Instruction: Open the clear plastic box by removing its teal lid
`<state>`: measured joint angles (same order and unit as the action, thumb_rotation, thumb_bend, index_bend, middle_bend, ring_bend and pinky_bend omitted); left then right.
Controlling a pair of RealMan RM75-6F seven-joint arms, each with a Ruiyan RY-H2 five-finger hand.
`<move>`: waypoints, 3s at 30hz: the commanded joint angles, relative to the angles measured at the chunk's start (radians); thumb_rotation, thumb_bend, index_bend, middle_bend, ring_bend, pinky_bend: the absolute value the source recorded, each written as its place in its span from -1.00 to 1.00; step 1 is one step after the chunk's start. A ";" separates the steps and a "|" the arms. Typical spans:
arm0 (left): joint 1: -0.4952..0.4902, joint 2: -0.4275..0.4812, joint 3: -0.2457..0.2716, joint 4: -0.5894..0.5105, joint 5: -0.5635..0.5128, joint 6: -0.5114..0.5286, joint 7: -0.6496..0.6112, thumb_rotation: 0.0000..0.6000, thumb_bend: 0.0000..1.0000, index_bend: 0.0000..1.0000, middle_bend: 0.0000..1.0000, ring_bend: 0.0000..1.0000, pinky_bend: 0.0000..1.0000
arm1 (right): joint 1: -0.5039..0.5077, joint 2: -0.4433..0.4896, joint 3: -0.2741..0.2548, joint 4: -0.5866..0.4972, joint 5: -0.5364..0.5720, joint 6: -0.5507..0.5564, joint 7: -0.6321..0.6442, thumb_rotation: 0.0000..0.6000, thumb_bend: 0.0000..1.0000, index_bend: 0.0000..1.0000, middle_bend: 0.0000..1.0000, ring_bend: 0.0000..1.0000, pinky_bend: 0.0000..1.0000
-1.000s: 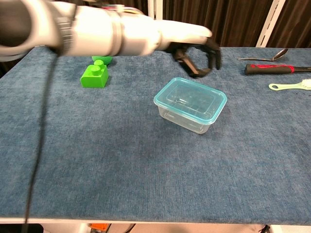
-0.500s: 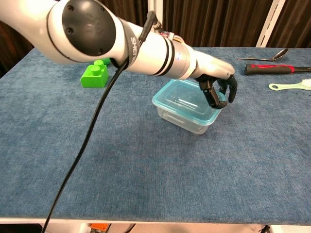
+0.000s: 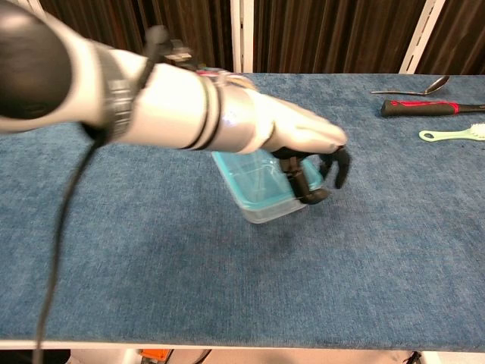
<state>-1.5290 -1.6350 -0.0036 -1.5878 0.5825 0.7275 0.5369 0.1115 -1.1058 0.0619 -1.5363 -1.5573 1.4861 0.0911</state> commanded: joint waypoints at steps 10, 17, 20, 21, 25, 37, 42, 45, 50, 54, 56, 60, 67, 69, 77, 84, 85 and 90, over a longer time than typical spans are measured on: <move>0.196 0.114 0.176 -0.256 0.063 0.313 0.128 0.41 -0.01 -0.46 -0.30 -0.97 -1.00 | 0.024 -0.012 -0.002 -0.008 -0.020 -0.020 -0.010 1.00 -0.91 -1.00 -0.99 -1.00 -1.00; 0.323 0.161 0.170 -0.309 0.281 0.379 -0.010 0.42 -0.01 -0.44 -0.40 -0.97 -1.00 | 0.033 -0.011 0.000 -0.015 -0.020 -0.028 -0.016 1.00 -0.91 -1.00 -0.99 -1.00 -1.00; 0.403 0.170 0.130 -0.279 0.467 0.451 -0.168 0.48 -0.01 -0.44 -0.43 -0.97 -1.00 | 0.034 -0.012 0.000 -0.015 -0.016 -0.030 -0.017 1.00 -0.91 -1.00 -0.99 -1.00 -1.00; 0.421 0.172 0.117 -0.266 0.501 0.477 -0.193 0.48 -0.01 -0.44 -0.44 -0.97 -1.00 | 0.034 -0.011 0.000 -0.015 -0.014 -0.031 -0.018 1.00 -0.91 -1.00 -0.99 -1.00 -1.00; 0.474 0.196 0.055 -0.238 0.461 0.540 -0.166 0.47 -0.02 -0.42 -0.45 -0.97 -1.00 | 0.034 -0.008 0.001 -0.014 -0.009 -0.032 -0.014 1.00 -0.91 -1.00 -0.99 -1.00 -1.00; 0.571 0.239 -0.095 -0.113 0.044 0.429 -0.171 -0.27 -0.64 -0.49 -0.43 -0.88 -0.92 | 0.039 -0.011 0.002 -0.005 0.003 -0.042 -0.005 1.00 -0.91 -1.00 -0.99 -1.00 -1.00; 0.589 0.231 -0.098 -0.086 0.005 0.373 -0.157 -0.43 -0.79 -0.49 -0.40 -0.83 -0.91 | 0.040 -0.012 0.002 -0.004 0.006 -0.045 -0.007 1.00 -0.91 -1.00 -0.99 -1.00 -1.00; 0.592 0.231 -0.096 -0.089 -0.010 0.342 -0.136 -0.44 -0.82 -0.49 -0.40 -0.81 -0.91 | 0.040 -0.012 0.002 -0.007 0.006 -0.043 -0.010 1.00 -0.91 -1.00 -0.99 -1.00 -1.00; 0.594 0.215 -0.103 -0.074 -0.013 0.293 -0.127 -0.44 -0.85 -0.49 -0.40 -0.81 -0.91 | 0.038 -0.013 0.002 -0.007 0.012 -0.044 -0.013 1.00 -0.91 -1.00 -0.99 -1.00 -1.00; 0.586 0.184 -0.121 -0.024 -0.022 0.216 -0.154 -0.45 -0.85 -0.49 -0.39 -0.81 -0.91 | 0.038 -0.017 0.001 -0.004 0.015 -0.045 -0.013 1.00 -0.91 -1.00 -0.99 -1.00 -1.00; 0.571 0.165 -0.128 0.011 -0.039 0.167 -0.155 -0.44 -0.85 -0.49 -0.39 -0.81 -0.91 | 0.038 -0.017 0.001 -0.003 0.018 -0.048 -0.011 1.00 -0.91 -1.00 -0.99 -1.00 -1.00; 0.545 0.143 -0.141 0.039 -0.057 0.113 -0.148 -0.44 -0.87 -0.49 -0.38 -0.81 -0.91 | 0.035 -0.016 -0.001 -0.002 0.018 -0.046 -0.009 1.00 -0.91 -1.00 -0.99 -1.00 -1.00; 0.500 0.117 -0.185 0.025 0.005 0.020 -0.187 -0.44 -0.87 -0.49 -0.38 -0.81 -0.91 | 0.025 -0.016 -0.005 0.002 0.026 -0.040 -0.005 1.00 -0.91 -1.00 -0.99 -1.00 -1.00; 0.477 0.102 -0.196 0.028 0.021 0.000 -0.188 -0.44 -0.87 -0.49 -0.38 -0.81 -0.91 | 0.021 -0.018 -0.007 0.006 0.027 -0.038 -0.003 1.00 -0.91 -1.00 -0.99 -1.00 -1.00; 0.379 0.047 -0.196 0.051 0.010 -0.046 -0.142 -0.44 -0.87 -0.49 -0.38 -0.81 -0.91 | 0.011 -0.017 -0.008 0.009 0.029 -0.028 0.002 1.00 -0.91 -1.00 -0.99 -1.00 -1.00; 0.338 0.037 -0.185 0.036 0.027 -0.030 -0.127 -0.45 -0.87 -0.49 -0.38 -0.81 -0.90 | 0.006 -0.015 -0.008 0.007 0.032 -0.024 0.004 1.00 -0.91 -1.00 -0.99 -1.00 -1.00; 0.346 0.043 -0.190 0.025 0.047 -0.010 -0.137 -0.45 -0.87 -0.50 -0.39 -0.81 -0.90 | 0.006 -0.015 -0.007 0.007 0.031 -0.023 0.004 1.00 -0.91 -1.00 -0.99 -1.00 -1.00; 0.427 0.123 -0.187 -0.080 0.193 0.075 -0.202 -0.44 -0.88 -0.64 -0.50 -0.81 -0.95 | 0.007 -0.011 -0.004 0.009 0.030 -0.022 0.009 1.00 -0.91 -1.00 -0.99 -1.00 -1.00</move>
<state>-1.1477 -1.5578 -0.1929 -1.6099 0.7029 0.7539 0.3714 0.1183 -1.1174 0.0574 -1.5276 -1.5273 1.4638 0.1000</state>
